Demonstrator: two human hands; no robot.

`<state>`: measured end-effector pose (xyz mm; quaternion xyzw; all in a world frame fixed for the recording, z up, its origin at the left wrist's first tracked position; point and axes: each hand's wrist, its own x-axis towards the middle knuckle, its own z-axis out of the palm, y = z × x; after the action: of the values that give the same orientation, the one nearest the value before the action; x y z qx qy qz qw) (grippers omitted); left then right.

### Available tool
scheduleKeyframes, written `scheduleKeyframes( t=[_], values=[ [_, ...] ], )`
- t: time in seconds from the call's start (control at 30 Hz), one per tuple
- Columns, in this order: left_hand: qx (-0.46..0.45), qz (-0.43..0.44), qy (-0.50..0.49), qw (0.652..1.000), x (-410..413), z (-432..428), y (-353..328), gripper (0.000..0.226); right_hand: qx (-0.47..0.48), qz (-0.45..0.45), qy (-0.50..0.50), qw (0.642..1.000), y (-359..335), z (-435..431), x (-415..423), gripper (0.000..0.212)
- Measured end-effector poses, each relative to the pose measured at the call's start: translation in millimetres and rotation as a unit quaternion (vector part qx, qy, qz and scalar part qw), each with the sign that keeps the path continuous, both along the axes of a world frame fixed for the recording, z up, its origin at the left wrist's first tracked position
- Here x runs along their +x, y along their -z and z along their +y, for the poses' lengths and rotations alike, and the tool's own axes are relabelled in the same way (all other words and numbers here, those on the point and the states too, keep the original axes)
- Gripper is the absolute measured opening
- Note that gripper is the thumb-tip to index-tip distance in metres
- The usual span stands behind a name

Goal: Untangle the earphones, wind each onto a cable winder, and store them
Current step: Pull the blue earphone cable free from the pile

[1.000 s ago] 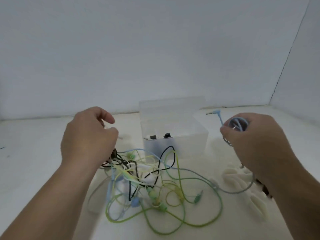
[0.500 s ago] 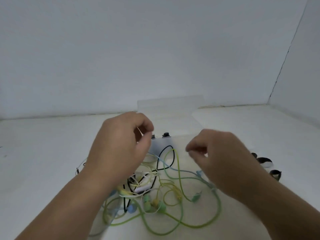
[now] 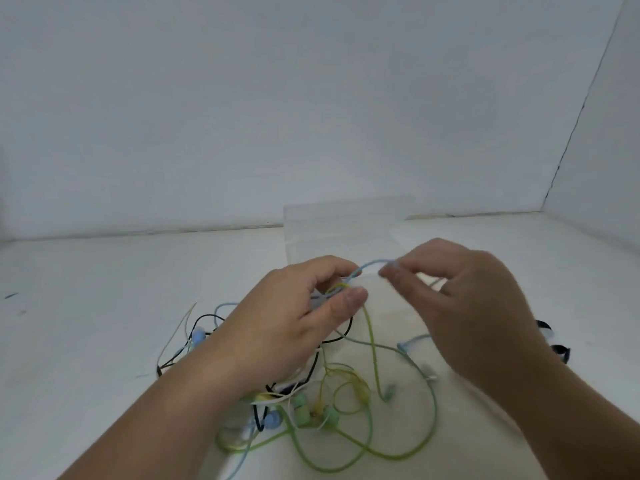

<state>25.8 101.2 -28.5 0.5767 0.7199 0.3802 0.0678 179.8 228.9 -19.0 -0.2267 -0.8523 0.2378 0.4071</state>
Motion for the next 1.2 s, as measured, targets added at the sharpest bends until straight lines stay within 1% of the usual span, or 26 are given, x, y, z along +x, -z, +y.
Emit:
scheduleKeyframes(
  t=[0.07, 0.13, 0.2, 0.27, 0.3, 0.33, 0.37, 0.4, 0.43, 0.47, 0.5, 0.53, 0.57, 0.6, 0.63, 0.67, 0.7, 0.77, 0.83, 0.93, 1.03, 1.07, 1.13, 1.2],
  values=[
    [0.009, -0.011, -0.028, 0.999, -1, 0, -1, 0.035, -0.037, 0.091, 0.023, 0.995, -7, 0, 4, 0.019],
    [0.029, 0.007, -0.094, 0.995, -7, 1, -3, 0.021, -0.111, 0.178, 0.068, 0.975, -14, 4, 8, 0.024],
    [0.060, 0.005, -0.168, 0.984, -17, 0, -4, 0.021, -0.205, 0.247, 0.116, 0.940, -17, 15, 13, 0.029],
    [0.093, -0.032, -0.222, 0.970, -28, -2, -4, 0.021, -0.302, 0.294, 0.144, 0.895, -19, 28, 16, 0.030],
    [0.103, -0.050, -0.240, 0.964, -32, -3, -4, 0.021, -0.341, 0.303, 0.156, 0.876, -20, 33, 17, 0.029],
    [0.108, -0.059, -0.252, 0.960, -34, -3, -4, 0.022, -0.369, 0.290, 0.167, 0.867, -19, 38, 17, 0.027],
    [0.112, -0.061, -0.254, 0.959, -34, -4, -5, 0.023, -0.383, 0.263, 0.175, 0.868, -19, 42, 17, 0.023],
    [0.112, -0.055, -0.247, 0.961, -33, -5, -5, 0.025, -0.378, 0.228, 0.181, 0.879, -17, 44, 17, 0.019],
    [0.107, -0.044, -0.233, 0.966, -30, -5, -7, 0.026, -0.350, 0.184, 0.187, 0.899, -15, 43, 16, 0.018],
    [0.098, -0.029, -0.216, 0.971, -27, -5, -7, 0.027, -0.302, 0.126, 0.195, 0.925, -13, 40, 15, 0.025],
    [0.086, -0.010, -0.198, 0.976, -24, -5, -7, 0.027, -0.238, 0.062, 0.204, 0.947, -11, 34, 14, 0.040],
    [0.070, 0.011, -0.180, 0.981, -21, -4, -6, 0.025, -0.173, 0.018, 0.201, 0.964, -10, 27, 13, 0.054],
    [0.054, 0.031, -0.165, 0.984, -18, -4, -5, 0.023, -0.113, 0.008, 0.180, 0.977, -9, 19, 11, 0.062],
    [0.042, 0.047, -0.151, 0.987, -17, -3, -4, 0.023, -0.061, 0.011, 0.143, 0.988, -8, 12, 9, 0.066],
    [0.038, 0.057, -0.138, 0.988, -15, -2, -2, 0.021, -0.016, 0.013, 0.100, 0.995, -8, 6, 8, 0.066],
    [0.040, 0.061, -0.126, 0.989, -15, -2, -2, 0.020, 0.009, 0.008, 0.055, 0.998, -7, 1, 7, 0.067],
    [0.046, 0.066, -0.115, 0.990, -14, -2, -1, 0.018, 0.014, -0.008, 0.010, 1.000, -7, -3, 6, 0.065],
    [0.059, 0.071, -0.088, 0.992, -13, -2, 0, 0.016, -0.012, -0.048, -0.048, 0.998, -5, -7, 4, 0.055],
    [0.071, 0.081, -0.061, 0.992, -10, -1, 0, 0.014, -0.044, -0.073, -0.074, 0.994, -3, -10, 2, 0.045],
    [0.084, 0.090, -0.036, 0.992, -7, -1, -1, 0.022, -0.094, -0.102, -0.104, 0.985, -2, -11, 1, 0.030],
    [0.091, 0.092, -0.031, 0.991, -7, -1, -2, 0.024, -0.156, -0.100, -0.160, 0.970, -1, -10, -1, 0.009],
    [0.092, 0.093, -0.033, 0.991, -7, -1, -1, 0.024, -0.173, -0.093, -0.181, 0.964, -1, -11, -1, 0.006],
    [0.091, 0.090, -0.039, 0.991, -7, 0, -1, 0.023, -0.187, -0.091, -0.201, 0.957, -1, -12, -1, 0.007],
    [0.090, 0.086, -0.049, 0.991, -7, 1, -1, 0.020, -0.183, -0.114, -0.206, 0.955, 0, -11, -1, 0.006]
  ],
)
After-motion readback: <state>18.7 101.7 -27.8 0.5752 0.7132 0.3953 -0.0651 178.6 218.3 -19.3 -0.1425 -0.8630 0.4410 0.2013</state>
